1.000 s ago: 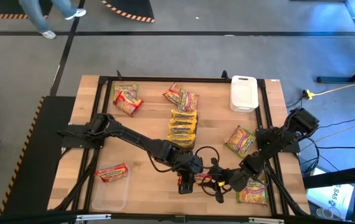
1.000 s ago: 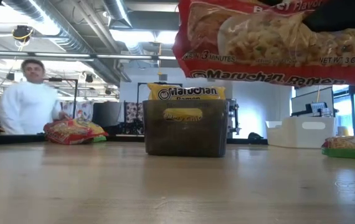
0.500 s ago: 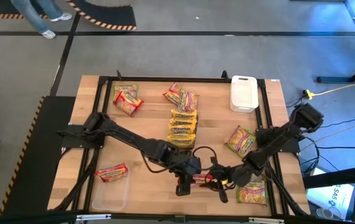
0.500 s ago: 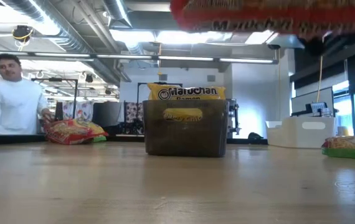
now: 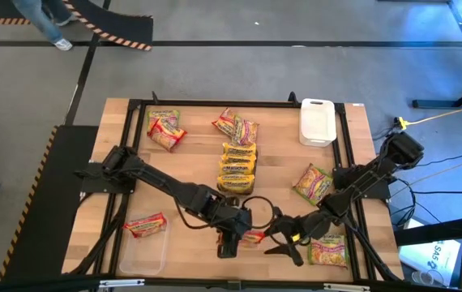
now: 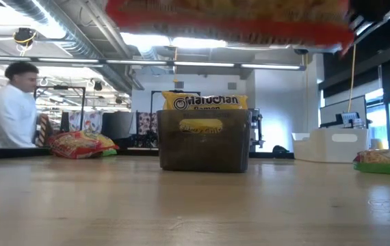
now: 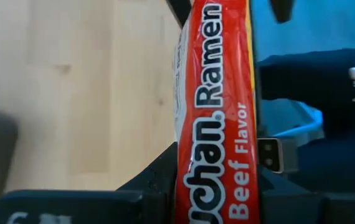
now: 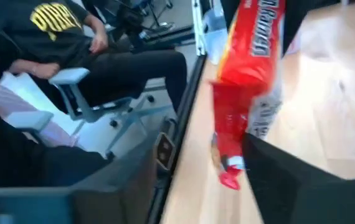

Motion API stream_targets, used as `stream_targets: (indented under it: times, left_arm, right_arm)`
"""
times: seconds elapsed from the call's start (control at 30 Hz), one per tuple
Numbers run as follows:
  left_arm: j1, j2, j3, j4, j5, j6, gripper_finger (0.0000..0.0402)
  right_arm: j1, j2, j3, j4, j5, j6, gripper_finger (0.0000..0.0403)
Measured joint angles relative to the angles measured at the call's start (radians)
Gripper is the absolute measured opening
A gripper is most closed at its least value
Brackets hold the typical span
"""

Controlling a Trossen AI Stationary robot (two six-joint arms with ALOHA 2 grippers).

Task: Sort Maruchan noodles
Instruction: Put the red noodle pack into the transparent bin

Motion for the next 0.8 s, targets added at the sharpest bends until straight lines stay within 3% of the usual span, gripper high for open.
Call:
stream_targets:
  times: [0.13, 0.27, 0.43, 0.8]
  left_arm:
    - [-0.023, -0.026, 0.002, -0.074, -0.031, -0.014, 0.0089]
    - [-0.066, -0.066, 0.002, -0.235, -0.080, -0.076, 0.0089]
    - [-0.159, -0.116, 0.002, -0.400, -0.173, -0.175, 0.0090]
    - [-0.412, -0.252, -0.082, -0.557, -0.262, -0.570, 0.0090]
  right_arm:
    - [0.003, -0.014, 0.005, -0.058, -0.033, 0.005, 0.0280]
    - [0.018, -0.015, 0.004, -0.122, 0.007, 0.027, 0.0303]
    - [0.035, -0.014, 0.004, -0.127, 0.105, -0.011, 0.0307]
    - [0.033, -0.013, 0.004, -0.116, 0.125, -0.015, 0.0308]
